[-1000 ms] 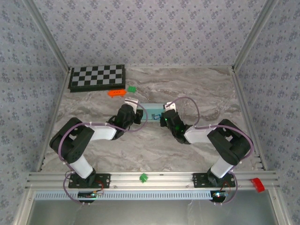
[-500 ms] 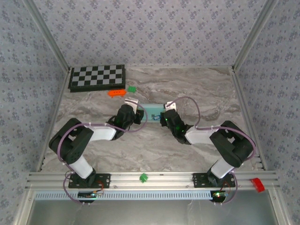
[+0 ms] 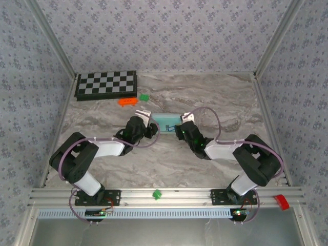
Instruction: Fold the paper box
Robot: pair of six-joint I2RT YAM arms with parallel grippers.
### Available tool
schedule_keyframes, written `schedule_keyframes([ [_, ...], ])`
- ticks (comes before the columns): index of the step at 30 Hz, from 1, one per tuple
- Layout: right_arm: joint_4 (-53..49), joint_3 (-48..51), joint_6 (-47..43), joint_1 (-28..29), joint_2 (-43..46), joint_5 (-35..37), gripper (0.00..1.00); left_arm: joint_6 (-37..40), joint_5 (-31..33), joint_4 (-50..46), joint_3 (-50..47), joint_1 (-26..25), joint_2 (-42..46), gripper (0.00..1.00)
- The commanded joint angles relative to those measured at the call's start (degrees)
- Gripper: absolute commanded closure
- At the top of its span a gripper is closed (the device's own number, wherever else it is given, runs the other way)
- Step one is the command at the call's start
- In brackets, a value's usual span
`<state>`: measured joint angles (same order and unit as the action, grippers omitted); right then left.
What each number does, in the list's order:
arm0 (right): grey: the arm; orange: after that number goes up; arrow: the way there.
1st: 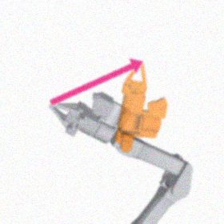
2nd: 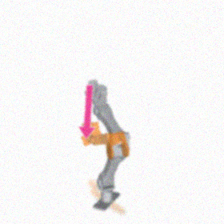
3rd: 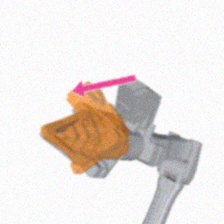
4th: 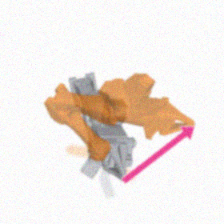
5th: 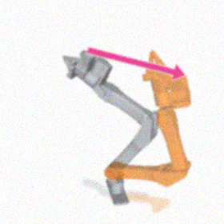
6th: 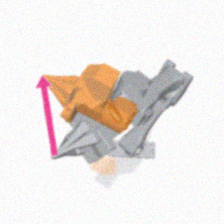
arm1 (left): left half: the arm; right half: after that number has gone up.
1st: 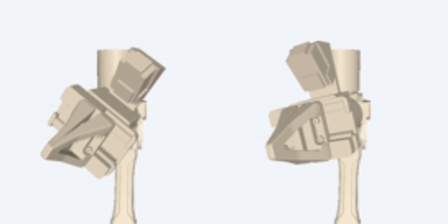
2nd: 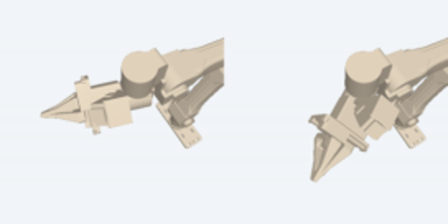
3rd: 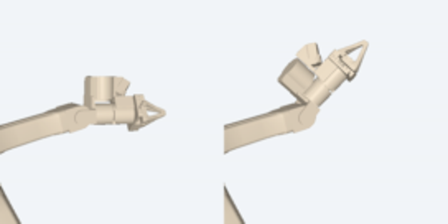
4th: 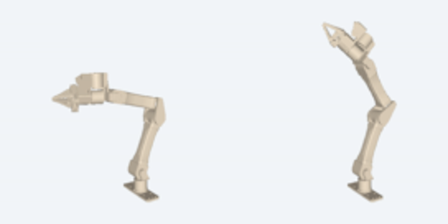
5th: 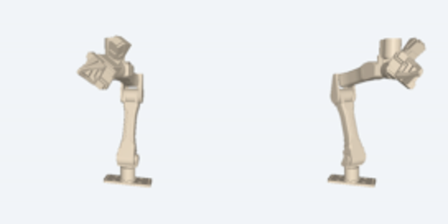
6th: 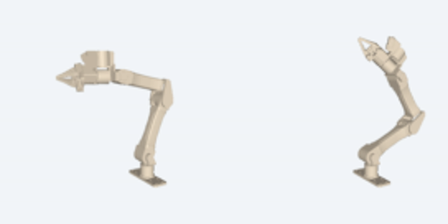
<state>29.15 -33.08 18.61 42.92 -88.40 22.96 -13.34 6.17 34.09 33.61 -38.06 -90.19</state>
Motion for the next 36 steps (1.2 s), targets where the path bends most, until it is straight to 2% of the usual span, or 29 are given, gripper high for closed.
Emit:
schedule_keyframes([
  [1,-0.7,1.6,-0.2,0.5,2.5,0.3,0.53,2.9,-1.8,-0.2,-1.2,-0.5,3.0,0.41],
  [4,-1.8,2.8,-1.3,0.5,4.7,-1.1,0.47,4.6,-2.5,-3.0,-2.2,-0.5,5.3,0.39],
  [8,-5.3,4.7,-2.8,0.5,8.4,-3.7,0.45,5.8,-1.8,-6.0,-4.9,-0.5,10.2,0.38],
  [15,-15.2,7.6,-3.0,-1.6,14.8,-3.4,0.44,7.1,9.3,-16.2,-9.2,0.4,21.1,0.28],
  [19,-20.0,7.1,-2.0,-5.6,16.8,-3.2,0.45,4.0,15.9,-20.6,-9.0,3.5,25.2,0.24],
  [23,-27.7,3.3,0.7,-11.5,17.3,-6.1,0.45,-2.8,15.1,-26.7,-5.2,9.1,26.8,0.24],
  [26,-33.7,-1.4,2.3,-16.0,16.9,-11.3,0.45,-6.4,12.6,-31.5,-0.5,11.9,25.9,0.24],
  [31,-42.7,-12.1,3.9,-20.9,13.7,-21.5,0.47,-13.3,-3.2,-39.4,10.9,17.6,19.6,0.24],
  [36,-47.1,-22.6,4.8,-22.3,8.0,-29.6,0.48,-15.7,-15.4,-46.5,23.2,18.1,10.8,0.26],
])
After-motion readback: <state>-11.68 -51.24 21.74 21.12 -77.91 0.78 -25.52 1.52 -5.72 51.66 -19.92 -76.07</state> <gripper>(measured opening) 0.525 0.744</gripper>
